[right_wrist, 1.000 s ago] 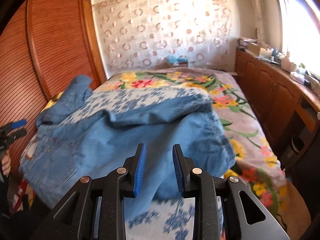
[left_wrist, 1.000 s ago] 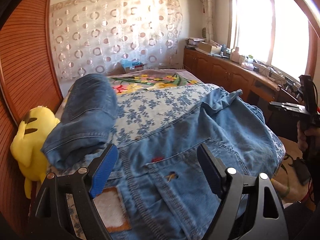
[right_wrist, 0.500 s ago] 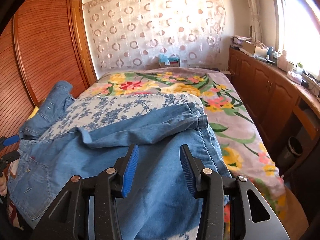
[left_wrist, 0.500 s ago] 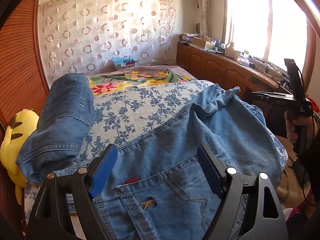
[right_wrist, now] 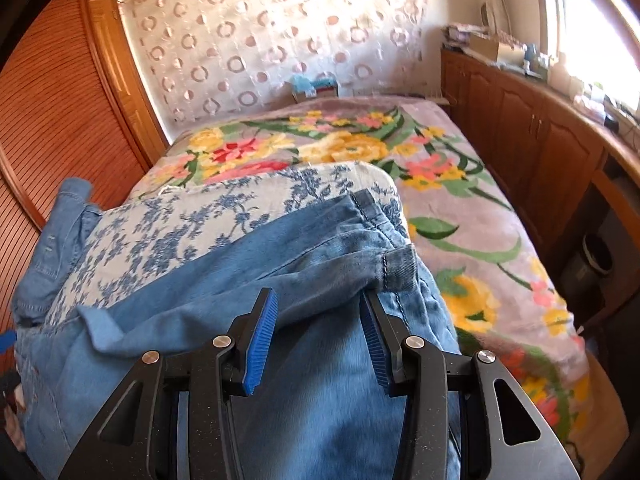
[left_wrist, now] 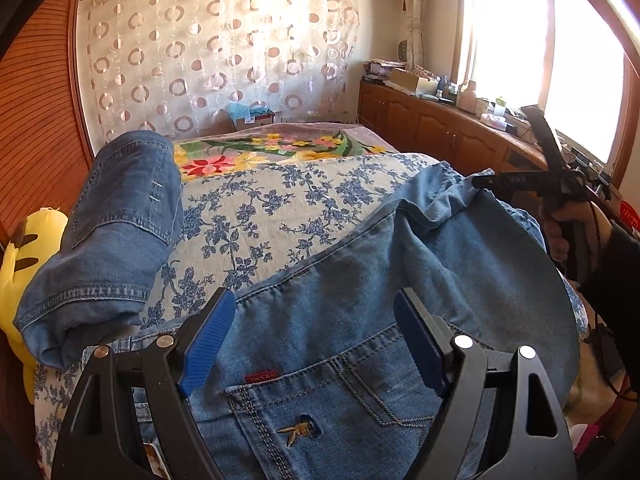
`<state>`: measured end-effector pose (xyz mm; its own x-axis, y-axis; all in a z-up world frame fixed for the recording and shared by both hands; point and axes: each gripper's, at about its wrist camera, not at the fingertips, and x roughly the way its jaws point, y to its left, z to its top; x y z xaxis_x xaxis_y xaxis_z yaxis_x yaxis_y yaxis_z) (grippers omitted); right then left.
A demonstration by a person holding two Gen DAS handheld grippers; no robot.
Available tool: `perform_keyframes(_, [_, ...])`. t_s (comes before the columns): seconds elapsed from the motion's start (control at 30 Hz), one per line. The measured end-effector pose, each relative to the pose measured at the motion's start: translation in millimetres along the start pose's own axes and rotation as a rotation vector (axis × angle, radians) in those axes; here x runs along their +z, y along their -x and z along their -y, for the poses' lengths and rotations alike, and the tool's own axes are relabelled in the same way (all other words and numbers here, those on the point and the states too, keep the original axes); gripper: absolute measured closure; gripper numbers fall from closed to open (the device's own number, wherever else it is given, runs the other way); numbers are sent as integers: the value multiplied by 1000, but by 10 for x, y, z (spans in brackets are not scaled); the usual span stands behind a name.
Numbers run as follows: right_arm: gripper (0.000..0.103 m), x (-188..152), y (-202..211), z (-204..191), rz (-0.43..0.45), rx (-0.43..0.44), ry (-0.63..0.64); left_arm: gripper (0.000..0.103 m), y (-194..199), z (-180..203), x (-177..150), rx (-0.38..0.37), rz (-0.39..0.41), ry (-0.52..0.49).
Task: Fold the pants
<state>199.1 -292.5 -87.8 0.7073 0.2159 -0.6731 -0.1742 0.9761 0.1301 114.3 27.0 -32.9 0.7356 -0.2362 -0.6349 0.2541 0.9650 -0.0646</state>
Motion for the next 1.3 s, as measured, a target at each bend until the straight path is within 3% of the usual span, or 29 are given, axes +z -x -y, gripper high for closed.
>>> perform_keyframes(0.17, [59,168,-204,-6,-72,-46,16,21,8,-37,-29,8,-2,3])
perform_keyframes(0.2, [68,206,-222,-18,-77,-55,27,21,9,-43,-28,10,-2,4])
perform_keyframes(0.23, [87,254,-238,-36,-81,-60,41,21,8,-55,-23,13,-2,5])
perform_keyframes(0.27, [95,285,-253,-52,-84,-63,50,21,8,-68,-25,15,-1,5])
perform_keyframes(0.33, [100,354,-254,-90,-72,-51,75,21,4,-95,-26,20,-2,8])
perform_keyframes(0.57, [101,668,-131,-244,62,-68,98,21,2,-175,-31,39,1,22])
perform_keyframes(0.7, [97,722,-198,-261,59,-110,93,21,19,-217,-32,40,15,36])
perform_keyframes(0.83, [73,539,-126,-215,19,-60,107,21,41,-201,-31,27,24,39])
perform_keyframes(0.9, [69,458,-4,-161,25,-35,123,21,58,-193,-30,15,32,40])
perform_keyframes(1.17, [68,-236,675,277,33,-46,138,19,55,-126,-2,-18,33,52])
perform_keyframes(1.3, [68,-523,785,535,11,-75,90,16,59,-78,21,-35,42,65])
